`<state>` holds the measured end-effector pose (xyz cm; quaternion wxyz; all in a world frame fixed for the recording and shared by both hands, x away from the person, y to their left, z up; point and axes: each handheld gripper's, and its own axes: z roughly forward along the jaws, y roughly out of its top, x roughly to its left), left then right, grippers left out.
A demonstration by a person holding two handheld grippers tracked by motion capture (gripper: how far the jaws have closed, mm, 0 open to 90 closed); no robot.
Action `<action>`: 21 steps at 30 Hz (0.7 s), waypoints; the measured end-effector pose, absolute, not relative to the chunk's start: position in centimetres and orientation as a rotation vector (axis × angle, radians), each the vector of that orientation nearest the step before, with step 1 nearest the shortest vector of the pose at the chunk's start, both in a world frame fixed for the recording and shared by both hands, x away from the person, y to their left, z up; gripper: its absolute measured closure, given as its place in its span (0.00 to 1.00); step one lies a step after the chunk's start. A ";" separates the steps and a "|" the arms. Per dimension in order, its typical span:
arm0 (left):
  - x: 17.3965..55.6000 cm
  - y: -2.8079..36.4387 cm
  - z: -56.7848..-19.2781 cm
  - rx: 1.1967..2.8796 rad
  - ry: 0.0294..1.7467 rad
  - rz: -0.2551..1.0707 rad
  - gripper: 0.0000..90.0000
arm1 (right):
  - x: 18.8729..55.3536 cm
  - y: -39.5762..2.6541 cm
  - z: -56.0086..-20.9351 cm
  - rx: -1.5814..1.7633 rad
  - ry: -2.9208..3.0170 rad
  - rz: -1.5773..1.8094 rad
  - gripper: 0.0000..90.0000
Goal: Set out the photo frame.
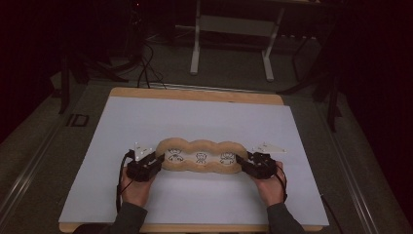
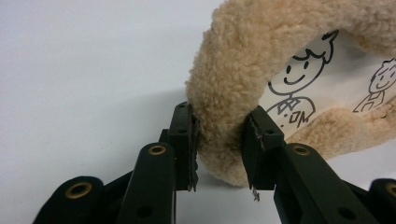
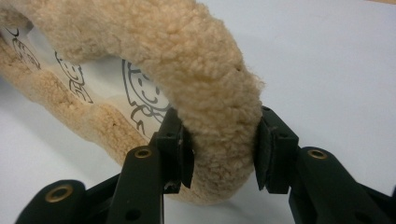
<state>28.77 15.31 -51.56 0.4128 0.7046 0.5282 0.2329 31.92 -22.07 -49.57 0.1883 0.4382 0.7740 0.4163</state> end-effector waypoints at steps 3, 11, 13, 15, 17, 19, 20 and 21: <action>28.8 15.4 -51.5 1.771 1.328 0.578 0.76 | 31.9 -22.1 -49.6 1.234 2.179 1.172 0.66; 28.9 15.5 -51.5 1.774 1.324 0.569 0.76 | 31.9 -22.2 -49.7 1.245 2.181 1.189 0.65; 29.0 15.5 -51.5 1.773 1.324 0.568 0.76 | 31.8 -22.2 -49.6 1.247 2.182 1.188 0.65; 29.0 15.6 -51.5 1.771 1.326 0.563 0.76 | 31.8 -22.2 -49.6 1.249 2.182 1.189 0.65; 29.1 15.6 -51.5 1.768 1.327 0.562 0.76 | 31.8 -22.2 -49.6 1.251 2.182 1.190 0.65; 29.1 15.6 -51.5 1.767 1.327 0.560 0.76 | 31.8 -22.2 -49.7 1.255 2.184 1.194 0.64; 29.1 15.6 -51.5 1.767 1.327 0.560 0.76 | 31.8 -22.2 -49.7 1.255 2.184 1.194 0.64; 29.1 15.7 -51.5 1.767 1.326 0.550 0.76 | 31.8 -22.2 -49.7 1.255 2.186 1.196 0.64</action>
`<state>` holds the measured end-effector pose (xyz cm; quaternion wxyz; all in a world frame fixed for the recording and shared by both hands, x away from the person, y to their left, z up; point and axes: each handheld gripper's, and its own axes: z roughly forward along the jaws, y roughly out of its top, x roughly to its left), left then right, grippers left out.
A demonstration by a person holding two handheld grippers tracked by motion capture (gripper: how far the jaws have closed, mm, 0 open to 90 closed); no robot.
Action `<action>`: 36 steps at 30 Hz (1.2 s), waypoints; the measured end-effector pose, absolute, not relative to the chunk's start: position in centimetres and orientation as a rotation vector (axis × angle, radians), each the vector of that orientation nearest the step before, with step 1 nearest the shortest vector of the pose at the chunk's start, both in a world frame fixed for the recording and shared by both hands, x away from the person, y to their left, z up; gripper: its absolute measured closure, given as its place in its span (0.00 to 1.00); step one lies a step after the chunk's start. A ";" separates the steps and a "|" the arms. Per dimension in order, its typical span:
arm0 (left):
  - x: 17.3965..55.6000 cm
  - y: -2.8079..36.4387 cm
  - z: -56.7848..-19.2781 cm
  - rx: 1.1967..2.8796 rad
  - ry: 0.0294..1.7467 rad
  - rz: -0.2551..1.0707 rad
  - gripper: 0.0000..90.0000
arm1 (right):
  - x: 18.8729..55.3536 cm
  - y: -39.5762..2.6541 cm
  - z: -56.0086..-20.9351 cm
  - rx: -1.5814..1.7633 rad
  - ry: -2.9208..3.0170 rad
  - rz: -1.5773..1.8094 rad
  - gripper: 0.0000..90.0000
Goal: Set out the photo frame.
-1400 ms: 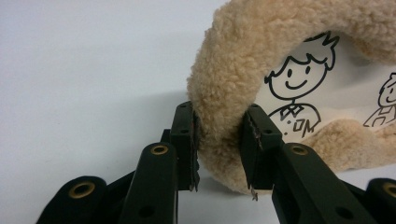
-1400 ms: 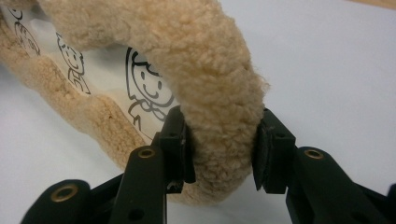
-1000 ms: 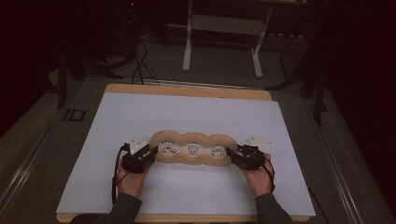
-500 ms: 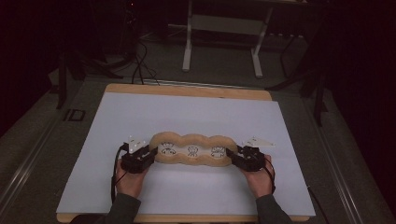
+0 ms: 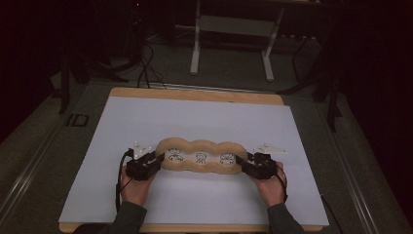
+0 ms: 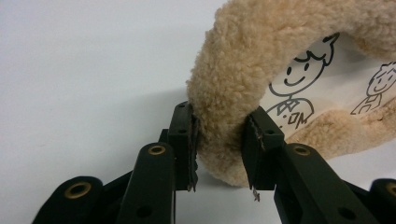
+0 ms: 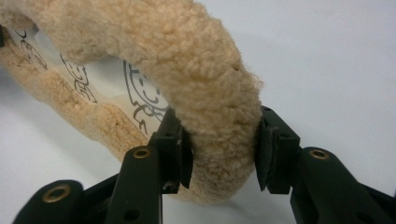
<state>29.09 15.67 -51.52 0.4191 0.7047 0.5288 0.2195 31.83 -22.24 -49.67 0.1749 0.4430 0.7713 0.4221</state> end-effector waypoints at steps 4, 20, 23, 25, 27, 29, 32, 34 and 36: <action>29.1 15.9 -51.4 1.749 1.322 0.524 0.70 | 31.9 -22.4 -49.6 1.257 2.182 1.201 0.53; 28.2 17.1 -50.2 1.753 1.278 0.551 0.59 | 30.8 -24.5 -47.6 1.231 2.162 1.245 0.45; 27.9 17.3 -50.0 1.756 1.264 0.569 0.59 | 30.6 -25.0 -47.2 1.235 2.153 1.258 0.45; 27.7 17.7 -49.8 1.764 1.244 0.569 0.59 | 30.4 -25.7 -47.0 1.241 2.163 1.272 0.45; 27.9 17.7 -50.0 1.780 1.223 0.543 0.59 | 30.4 -25.5 -47.2 1.227 2.200 1.273 0.45; 28.2 17.4 -50.2 1.803 1.204 0.520 0.59 | 30.4 -24.9 -47.7 1.201 2.249 1.238 0.45; 28.7 16.8 -50.6 1.851 1.179 0.501 0.59 | 30.7 -23.8 -48.4 1.195 2.279 1.198 0.47; 29.0 16.4 -50.9 1.871 1.185 0.518 0.60 | 30.9 -23.5 -48.8 1.198 2.287 1.173 0.53; 29.1 16.4 -50.9 1.872 1.198 0.544 0.66 | 31.0 -23.3 -49.2 1.217 2.276 1.124 0.64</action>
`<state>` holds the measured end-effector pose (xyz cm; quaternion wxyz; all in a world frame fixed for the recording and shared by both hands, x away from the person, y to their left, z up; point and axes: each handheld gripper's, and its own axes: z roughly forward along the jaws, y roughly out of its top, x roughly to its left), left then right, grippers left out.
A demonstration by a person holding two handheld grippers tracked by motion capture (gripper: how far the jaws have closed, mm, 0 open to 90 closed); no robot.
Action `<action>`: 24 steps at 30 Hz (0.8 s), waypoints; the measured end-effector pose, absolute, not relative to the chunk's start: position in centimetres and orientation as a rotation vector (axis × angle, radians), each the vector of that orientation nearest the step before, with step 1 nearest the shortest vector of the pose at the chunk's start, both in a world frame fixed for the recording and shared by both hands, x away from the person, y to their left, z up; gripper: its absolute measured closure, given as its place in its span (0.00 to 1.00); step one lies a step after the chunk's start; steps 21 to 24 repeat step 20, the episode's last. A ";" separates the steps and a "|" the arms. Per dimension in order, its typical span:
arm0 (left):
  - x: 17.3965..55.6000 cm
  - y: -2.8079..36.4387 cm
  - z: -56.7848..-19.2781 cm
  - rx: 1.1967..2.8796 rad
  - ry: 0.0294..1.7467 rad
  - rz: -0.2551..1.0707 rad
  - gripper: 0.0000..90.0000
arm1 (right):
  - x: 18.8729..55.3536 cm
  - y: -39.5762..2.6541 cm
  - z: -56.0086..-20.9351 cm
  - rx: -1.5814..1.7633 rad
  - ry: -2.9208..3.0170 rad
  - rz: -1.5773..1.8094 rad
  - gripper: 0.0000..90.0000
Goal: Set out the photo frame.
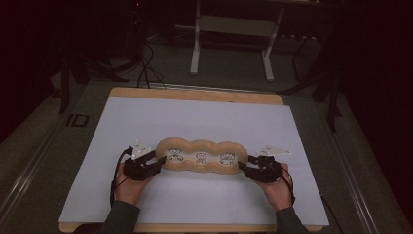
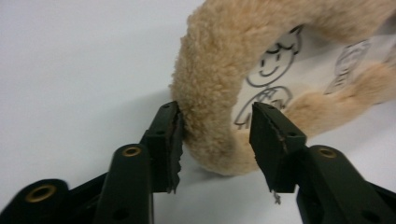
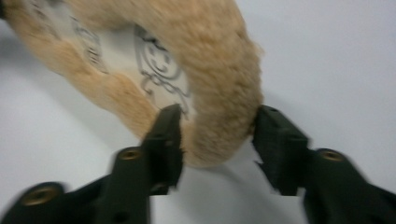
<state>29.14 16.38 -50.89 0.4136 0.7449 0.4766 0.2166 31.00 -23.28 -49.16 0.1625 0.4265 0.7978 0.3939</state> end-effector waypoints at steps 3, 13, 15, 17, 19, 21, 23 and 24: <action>29.1 16.9 -50.9 1.842 1.215 0.503 0.76 | 31.2 -23.5 -49.3 1.248 2.254 1.125 0.69; 28.3 17.0 -50.4 1.819 1.198 0.488 0.65 | 31.0 -23.7 -48.9 1.245 2.245 1.152 0.60; 28.0 17.4 -49.9 1.792 1.182 0.505 0.60 | 30.8 -24.2 -48.3 1.234 2.232 1.203 0.55; 27.7 17.9 -49.4 1.771 1.162 0.529 0.58 | 30.5 -24.8 -47.7 1.223 2.206 1.240 0.48; 27.5 18.3 -49.0 1.768 1.153 0.567 0.56 | 30.3 -25.6 -47.2 1.238 2.181 1.243 0.44; 27.5 18.3 -49.0 1.768 1.153 0.567 0.54 | 30.3 -25.6 -47.2 1.238 2.181 1.243 0.44; 27.5 18.3 -49.0 1.768 1.153 0.567 0.54 | 30.3 -25.6 -47.2 1.238 2.181 1.243 0.44; 27.5 18.3 -49.0 1.768 1.153 0.567 0.54 | 30.3 -25.6 -47.2 1.238 2.181 1.243 0.44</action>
